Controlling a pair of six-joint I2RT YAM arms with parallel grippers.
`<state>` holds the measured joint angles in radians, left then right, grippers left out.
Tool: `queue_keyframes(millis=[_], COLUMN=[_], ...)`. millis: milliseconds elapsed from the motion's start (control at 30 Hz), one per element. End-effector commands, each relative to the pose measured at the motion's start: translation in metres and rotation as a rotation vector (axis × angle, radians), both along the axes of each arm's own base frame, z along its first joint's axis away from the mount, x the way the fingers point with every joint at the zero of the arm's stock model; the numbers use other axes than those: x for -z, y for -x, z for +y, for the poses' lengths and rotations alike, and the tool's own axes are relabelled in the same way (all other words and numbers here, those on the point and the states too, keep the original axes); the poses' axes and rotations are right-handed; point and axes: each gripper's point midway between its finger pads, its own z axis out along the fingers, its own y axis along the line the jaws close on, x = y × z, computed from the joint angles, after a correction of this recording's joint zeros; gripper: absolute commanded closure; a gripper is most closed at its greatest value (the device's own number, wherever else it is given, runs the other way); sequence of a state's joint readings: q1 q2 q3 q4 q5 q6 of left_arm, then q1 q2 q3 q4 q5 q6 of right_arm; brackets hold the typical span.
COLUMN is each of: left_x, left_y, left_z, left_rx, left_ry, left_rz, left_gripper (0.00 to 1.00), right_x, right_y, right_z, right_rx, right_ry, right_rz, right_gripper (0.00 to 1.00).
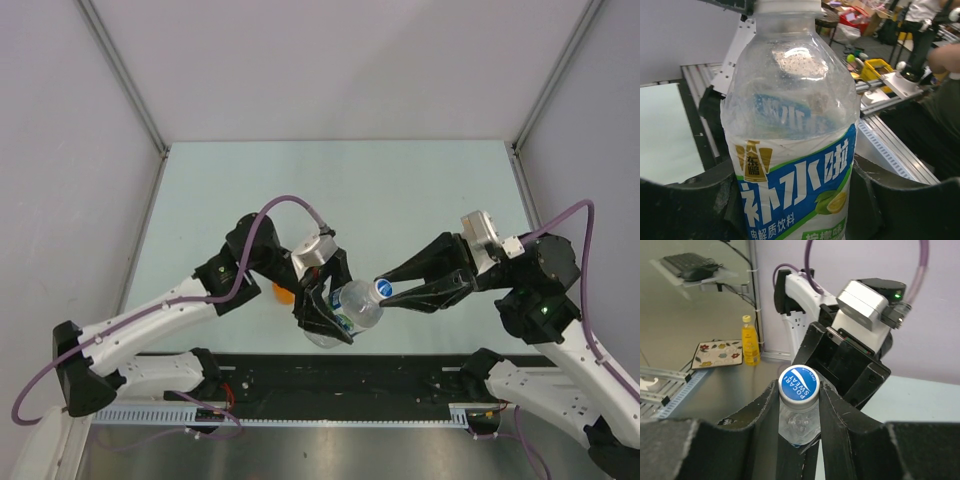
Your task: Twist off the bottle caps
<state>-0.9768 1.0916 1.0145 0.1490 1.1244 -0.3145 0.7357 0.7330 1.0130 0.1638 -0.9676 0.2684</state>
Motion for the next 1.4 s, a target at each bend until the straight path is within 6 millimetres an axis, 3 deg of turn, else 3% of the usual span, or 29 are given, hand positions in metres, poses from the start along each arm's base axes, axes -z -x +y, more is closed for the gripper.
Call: queue_keyframes(millis=[0, 300, 567, 733, 767, 833, 1100, 1200, 1367], left_x=[-0.029, -0.027, -0.022, -0.021, -0.016, -0.016, -0.012, -0.001, 0.000], left_y=[0.015, 0.015, 0.011, -0.009, -0.019, -0.030, -0.099, -0.124, -0.152], left_z=[0.004, 0.001, -0.004, -0.013, -0.017, -0.017, -0.021, -0.016, -0.005], left_rx=[0.128, 0.168, 0.163, 0.011, -0.062, -0.137, -0.579, -0.726, -0.925], left_ry=[0.100, 0.112, 0.086, 0.072, 0.039, 0.031, 0.021, -0.031, -0.026], left_rz=[-0.050, -0.038, -0.029, -0.093, -0.081, -0.103, -0.150, -0.150, -0.179], left_gripper=[1.00, 1.00, 1.00, 1.00, 1.00, 1.00, 1.00, 1.00, 1.00], right_x=[0.028, 0.034, 0.039, 0.022, 0.017, 0.008, -0.020, -0.027, -0.038], right_y=[0.005, 0.015, 0.010, -0.041, -0.050, -0.060, -0.087, -0.096, -0.109], right_z=[0.010, 0.011, 0.016, 0.013, 0.010, 0.001, -0.024, -0.039, -0.058], right_rx=[-0.127, -0.249, -0.237, 0.083, 0.134, 0.209, 0.457, 0.555, 0.663], right_ry=[0.106, 0.137, 0.150, 0.075, 0.056, 0.015, -0.127, -0.184, -0.290], right_rz=[0.029, 0.011, 0.032, 0.167, 0.210, 0.229, 0.320, 0.367, 0.472], right_gripper=[1.00, 1.00, 0.99, 0.45, 0.19, 0.04, 0.00, 0.00, 0.00])
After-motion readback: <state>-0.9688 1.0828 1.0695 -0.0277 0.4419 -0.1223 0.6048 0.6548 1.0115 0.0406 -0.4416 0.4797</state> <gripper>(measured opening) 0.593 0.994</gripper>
